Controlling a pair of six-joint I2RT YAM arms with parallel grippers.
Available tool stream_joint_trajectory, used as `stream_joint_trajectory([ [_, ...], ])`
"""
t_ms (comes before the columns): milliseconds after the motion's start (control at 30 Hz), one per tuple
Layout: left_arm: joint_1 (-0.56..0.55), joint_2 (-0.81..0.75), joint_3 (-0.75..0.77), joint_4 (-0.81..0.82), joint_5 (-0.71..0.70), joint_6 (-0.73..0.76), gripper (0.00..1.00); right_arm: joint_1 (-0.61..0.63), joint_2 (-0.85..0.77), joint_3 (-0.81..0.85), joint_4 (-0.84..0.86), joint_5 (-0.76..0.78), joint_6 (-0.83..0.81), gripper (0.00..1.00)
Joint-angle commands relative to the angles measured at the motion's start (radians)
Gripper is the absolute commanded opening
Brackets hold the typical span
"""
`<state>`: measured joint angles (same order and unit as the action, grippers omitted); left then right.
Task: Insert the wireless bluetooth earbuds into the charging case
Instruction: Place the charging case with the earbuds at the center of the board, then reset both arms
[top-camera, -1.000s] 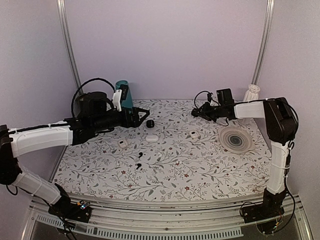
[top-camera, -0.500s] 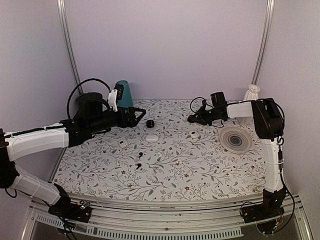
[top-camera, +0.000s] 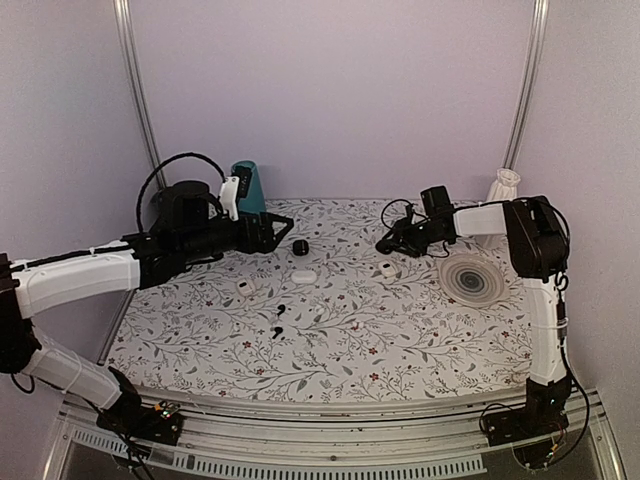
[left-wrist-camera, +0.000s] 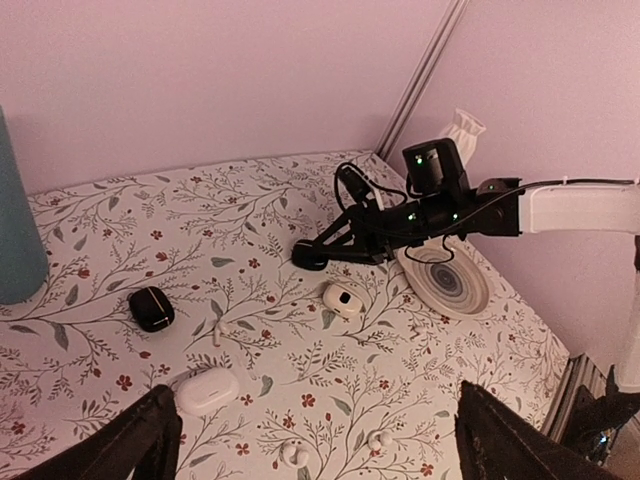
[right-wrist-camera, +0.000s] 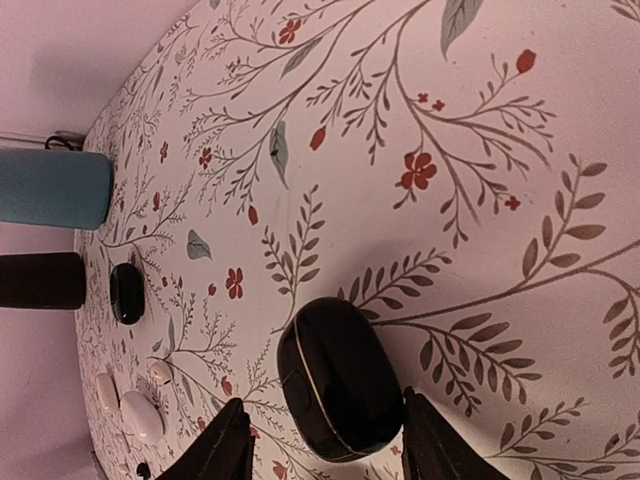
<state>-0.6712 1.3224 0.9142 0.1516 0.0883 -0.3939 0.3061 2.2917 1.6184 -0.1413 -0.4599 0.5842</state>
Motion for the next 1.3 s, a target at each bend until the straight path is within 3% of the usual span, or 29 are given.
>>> stream_joint_trajectory([
  [0, 0.013, 0.022, 0.034, -0.001, 0.007, 0.015, 0.96, -0.005, -0.096, -0.025, -0.006, 0.053, -0.044, 0.55],
  [233, 0.018, 0.038, 0.065, -0.014, -0.008, 0.030, 0.96, 0.006, -0.311, -0.188, 0.061, 0.136, -0.090, 0.76],
  [700, 0.025, 0.051, 0.080, -0.010, -0.089, 0.045, 0.96, 0.069, -0.963, -0.698, 0.277, 0.340, -0.206, 0.99],
  [933, 0.028, 0.015, 0.049, 0.001, -0.163, 0.048, 0.96, 0.069, -1.206, -0.825, 0.303, 0.366, -0.258, 0.99],
  [1267, 0.029, -0.057, -0.025, 0.048, -0.204, 0.032, 0.96, 0.070, -1.347, -0.876, 0.272, 0.477, -0.233, 0.99],
])
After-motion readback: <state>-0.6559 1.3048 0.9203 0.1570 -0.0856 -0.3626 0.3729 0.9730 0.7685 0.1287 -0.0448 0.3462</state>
